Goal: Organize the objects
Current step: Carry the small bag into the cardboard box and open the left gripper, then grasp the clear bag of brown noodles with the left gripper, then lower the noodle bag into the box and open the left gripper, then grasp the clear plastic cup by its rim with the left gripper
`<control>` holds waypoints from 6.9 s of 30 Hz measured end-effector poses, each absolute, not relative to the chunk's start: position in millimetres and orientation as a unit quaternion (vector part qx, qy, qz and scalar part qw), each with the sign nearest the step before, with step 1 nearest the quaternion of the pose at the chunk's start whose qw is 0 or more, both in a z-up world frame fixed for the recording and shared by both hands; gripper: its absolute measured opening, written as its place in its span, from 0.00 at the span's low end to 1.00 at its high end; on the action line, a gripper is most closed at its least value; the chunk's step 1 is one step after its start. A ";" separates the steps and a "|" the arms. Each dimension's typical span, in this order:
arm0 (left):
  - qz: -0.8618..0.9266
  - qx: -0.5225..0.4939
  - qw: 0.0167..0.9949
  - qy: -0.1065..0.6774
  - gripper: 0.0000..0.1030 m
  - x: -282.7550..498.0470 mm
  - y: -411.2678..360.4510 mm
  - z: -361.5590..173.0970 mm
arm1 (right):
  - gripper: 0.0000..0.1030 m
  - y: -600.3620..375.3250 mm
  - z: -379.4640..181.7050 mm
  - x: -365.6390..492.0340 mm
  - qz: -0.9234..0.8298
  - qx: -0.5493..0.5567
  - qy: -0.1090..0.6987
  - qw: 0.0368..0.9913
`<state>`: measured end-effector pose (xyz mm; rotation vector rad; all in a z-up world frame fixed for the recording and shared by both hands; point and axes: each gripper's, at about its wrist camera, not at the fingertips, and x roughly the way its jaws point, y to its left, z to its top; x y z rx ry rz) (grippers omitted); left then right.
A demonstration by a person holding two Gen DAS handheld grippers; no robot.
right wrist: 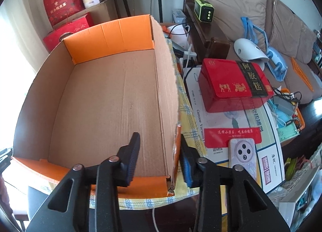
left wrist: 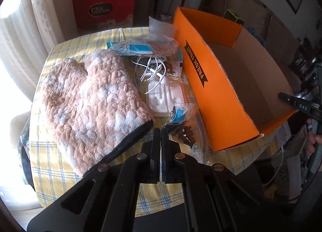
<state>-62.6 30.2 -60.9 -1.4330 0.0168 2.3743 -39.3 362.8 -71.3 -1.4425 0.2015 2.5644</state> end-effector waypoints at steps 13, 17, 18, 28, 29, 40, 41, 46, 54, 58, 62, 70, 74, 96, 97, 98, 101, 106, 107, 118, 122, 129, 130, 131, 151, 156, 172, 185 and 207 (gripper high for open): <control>0.864 -0.447 0.231 0.011 0.01 -73.3 52.0 21.4 | 0.24 374.5 -55.3 -44.1 0.867 -0.485 0.042 0.105; 0.870 -0.425 0.248 0.014 0.01 -76.2 69.7 49.1 | 0.24 375.7 -50.1 -45.3 0.871 -0.479 0.041 0.104; 0.872 -0.421 0.252 0.016 0.01 -77.0 74.6 54.2 | 0.24 376.1 -49.4 -46.2 0.871 -0.479 0.041 0.103; 0.857 -0.434 0.276 0.032 0.01 -105.4 134.6 51.7 | 0.24 379.6 -62.4 -71.6 0.856 -0.509 0.026 0.092; 0.855 -0.437 0.278 0.033 0.01 -107.8 139.9 48.6 | 0.24 379.4 -64.4 -75.2 0.853 -0.513 0.020 0.090; 0.841 -0.462 0.279 0.034 0.01 -121.4 179.9 33.7 | 0.09 370.5 -68.7 -85.2 0.849 -0.521 -0.010 0.087; 0.840 -0.465 0.277 0.032 0.03 -122.4 179.1 31.2 | 0.09 371.1 -68.2 -84.9 0.849 -0.521 -0.007 0.088; 0.839 -0.475 0.265 0.015 0.36 -124.5 166.8 22.4 | 0.12 370.3 -65.3 -82.2 0.851 -0.518 -0.008 0.088; 0.857 -0.459 0.233 0.023 0.63 -119.2 140.1 24.5 | 0.13 369.0 -65.1 -80.8 0.852 -0.516 -0.008 0.089; 0.865 -0.452 0.218 0.023 0.78 -119.4 124.9 24.9 | 0.14 368.9 -64.5 -80.1 0.852 -0.516 -0.005 0.089; 0.869 -0.454 0.197 0.028 0.79 -124.7 108.6 21.9 | 0.16 368.0 -64.1 -79.7 0.852 -0.516 -0.005 0.088; 0.876 -0.461 0.140 0.013 0.82 -142.4 62.9 8.1 | 0.18 366.4 -63.3 -78.7 0.852 -0.516 -0.006 0.087; 0.872 -0.474 0.123 -0.002 0.82 -156.1 43.3 -4.2 | 0.20 365.4 -63.2 -78.0 0.853 -0.515 -0.005 0.087; 0.796 -0.576 0.144 -0.115 0.28 -216.6 31.4 -70.4 | 0.22 364.6 -63.1 -78.8 0.851 -0.518 -0.007 0.088; 0.794 -0.577 0.147 -0.121 0.27 -217.3 30.9 -71.8 | 0.23 364.3 -63.3 -78.7 0.851 -0.517 -0.007 0.088; 0.793 -0.577 0.148 -0.125 0.25 -217.9 30.6 -72.3 | 0.24 364.1 -63.3 -78.8 0.851 -0.517 -0.007 0.088; 0.796 -0.573 0.146 -0.125 0.14 -217.3 30.0 -70.8 | 0.25 363.7 -64.2 -79.1 0.851 -0.517 -0.009 0.088; 0.808 -0.558 0.144 -0.124 0.03 -213.3 26.7 -61.4 | 0.25 363.8 -64.6 -79.2 0.851 -0.517 -0.005 0.087; 0.810 -0.555 0.145 -0.125 0.03 -212.0 26.0 -59.0 | 0.25 364.0 -64.6 -79.1 0.852 -0.517 -0.004 0.086; 0.839 -0.499 0.178 -0.127 0.02 -183.5 25.0 -9.2 | 0.25 364.6 -65.4 -77.8 0.852 -0.517 0.001 0.086; 0.847 -0.476 0.199 -0.127 0.02 -169.2 28.5 15.2 | 0.25 364.9 -65.1 -77.2 0.852 -0.516 0.001 0.085; 0.847 -0.451 0.255 -0.119 0.02 -142.1 55.1 49.4 | 0.25 366.7 -61.7 -73.6 0.855 -0.512 0.004 0.086; 0.846 -0.451 0.261 -0.114 0.02 -139.2 60.8 51.6 | 0.25 366.8 -61.0 -73.1 0.855 -0.512 0.005 0.085; 0.845 -0.451 0.267 -0.109 0.02 -136.4 67.4 52.9 | 0.25 366.8 -60.6 -72.6 0.855 -0.512 0.006 0.085; 0.808 -0.505 0.304 -0.022 0.02 -115.7 159.0 11.0 | 0.25 369.0 -57.4 -62.2 0.856 -0.510 0.018 0.079; 0.797 -0.522 0.303 0.002 0.02 -112.4 174.0 -9.5 | 0.25 368.3 -57.4 -61.2 0.856 -0.511 0.019 0.077; 0.804 -0.516 0.295 -0.022 0.58 -107.0 154.2 -2.3 | 0.25 365.9 -58.3 -61.7 0.856 -0.511 0.019 0.077; 0.832 -0.489 0.260 -0.035 0.72 -125.4 118.3 21.3 | 0.25 366.5 -56.3 -61.9 0.856 -0.510 0.019 0.079; 0.847 -0.502 0.166 -0.048 0.74 -168.0 42.8 -6.5 | 0.21 364.3 -61.4 -68.8 0.854 -0.514 0.002 0.086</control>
